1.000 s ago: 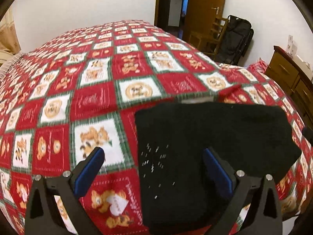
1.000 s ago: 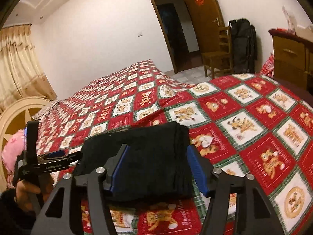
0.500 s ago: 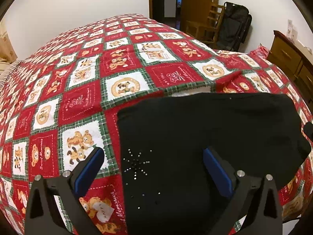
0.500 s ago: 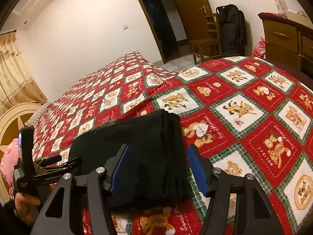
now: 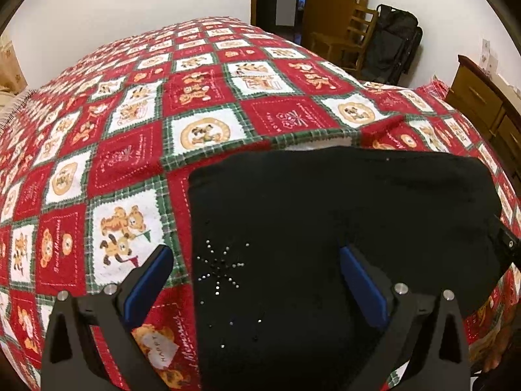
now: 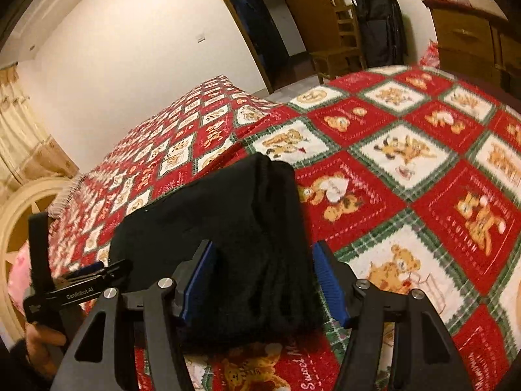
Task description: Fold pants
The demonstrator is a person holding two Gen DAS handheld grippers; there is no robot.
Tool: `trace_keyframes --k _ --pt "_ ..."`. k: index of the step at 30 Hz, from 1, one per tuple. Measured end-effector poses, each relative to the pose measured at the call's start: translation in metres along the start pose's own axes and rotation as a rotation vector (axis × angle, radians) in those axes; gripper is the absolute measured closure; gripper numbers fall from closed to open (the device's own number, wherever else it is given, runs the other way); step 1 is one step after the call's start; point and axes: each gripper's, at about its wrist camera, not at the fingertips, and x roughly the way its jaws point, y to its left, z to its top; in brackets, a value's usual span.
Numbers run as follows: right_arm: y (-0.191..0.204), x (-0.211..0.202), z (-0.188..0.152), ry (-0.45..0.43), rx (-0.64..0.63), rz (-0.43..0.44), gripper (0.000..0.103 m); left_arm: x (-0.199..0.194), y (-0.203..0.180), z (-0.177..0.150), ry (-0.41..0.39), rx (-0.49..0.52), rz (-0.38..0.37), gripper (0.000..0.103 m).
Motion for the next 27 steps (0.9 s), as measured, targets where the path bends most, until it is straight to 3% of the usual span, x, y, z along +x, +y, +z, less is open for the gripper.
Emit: trace_keyframes --k 6,16,27 --pt "-0.004 -0.006 -0.005 0.020 0.013 0.028 0.040 0.009 0.014 -0.006 0.033 -0.105 -0.090 0.000" --pt "0.000 -0.007 0.003 -0.016 -0.002 -0.020 0.040 0.007 0.015 -0.011 0.015 -0.082 -0.123 0.000" --pt "-0.003 0.004 -0.006 -0.010 0.061 0.036 0.037 0.007 0.017 -0.010 0.024 -0.081 -0.128 0.000"
